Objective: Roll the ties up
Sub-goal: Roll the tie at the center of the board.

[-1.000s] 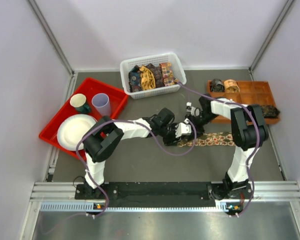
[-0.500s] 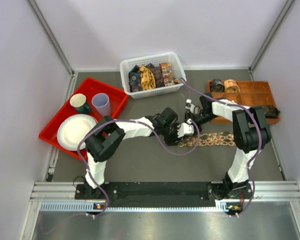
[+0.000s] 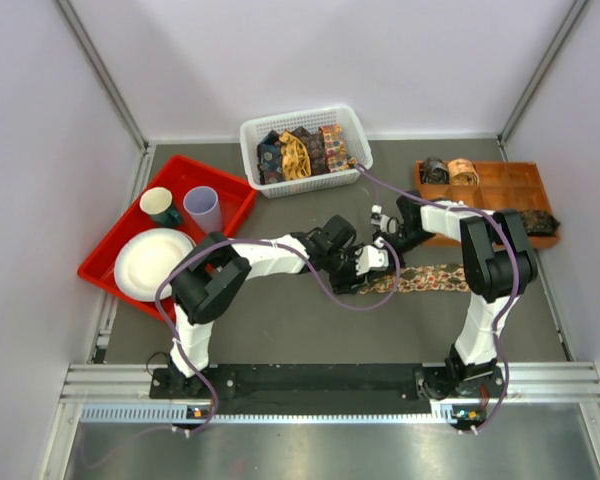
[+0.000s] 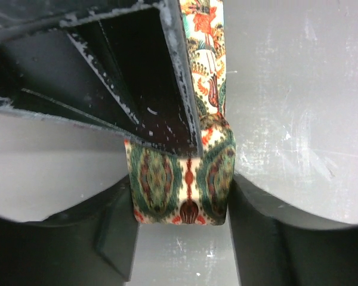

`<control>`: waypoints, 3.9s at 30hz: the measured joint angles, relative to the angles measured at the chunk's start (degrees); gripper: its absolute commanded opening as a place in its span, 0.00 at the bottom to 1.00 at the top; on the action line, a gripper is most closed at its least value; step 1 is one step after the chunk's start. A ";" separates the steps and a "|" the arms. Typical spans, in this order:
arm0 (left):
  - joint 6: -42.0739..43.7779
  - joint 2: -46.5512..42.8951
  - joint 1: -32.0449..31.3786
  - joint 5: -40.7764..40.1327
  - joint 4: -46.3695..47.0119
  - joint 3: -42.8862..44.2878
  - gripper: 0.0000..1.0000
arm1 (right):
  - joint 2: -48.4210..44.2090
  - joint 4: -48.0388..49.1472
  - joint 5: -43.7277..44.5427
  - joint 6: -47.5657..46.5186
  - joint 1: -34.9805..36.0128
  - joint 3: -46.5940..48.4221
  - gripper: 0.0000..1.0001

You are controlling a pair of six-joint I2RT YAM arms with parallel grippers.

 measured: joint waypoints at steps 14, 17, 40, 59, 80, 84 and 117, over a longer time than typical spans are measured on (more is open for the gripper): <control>-7.87 -1.03 1.55 6.47 22.16 -10.16 0.85 | 0.00 -1.22 7.69 2.10 -0.13 0.26 0.00; -9.97 -1.03 1.99 7.50 30.88 -14.16 0.83 | 0.07 -1.75 8.96 2.73 -0.13 0.66 0.00; -9.35 3.32 2.21 11.17 32.06 -9.86 0.31 | 2.05 -6.86 12.20 0.66 -0.13 4.55 0.11; 1.86 2.62 -1.70 0.94 8.70 0.52 0.38 | -3.10 -10.71 -4.81 -4.57 -6.40 2.12 0.40; 1.95 3.34 -1.84 0.70 5.90 2.40 0.45 | 0.20 -8.17 0.81 -2.97 -3.91 2.12 0.00; 1.68 3.41 -1.81 0.85 5.70 2.56 0.59 | 0.22 -8.37 1.01 -2.54 -3.85 2.16 0.00; -15.76 10.10 2.32 17.81 51.41 -10.43 0.80 | 2.05 -12.94 19.47 -2.80 -3.69 5.46 0.00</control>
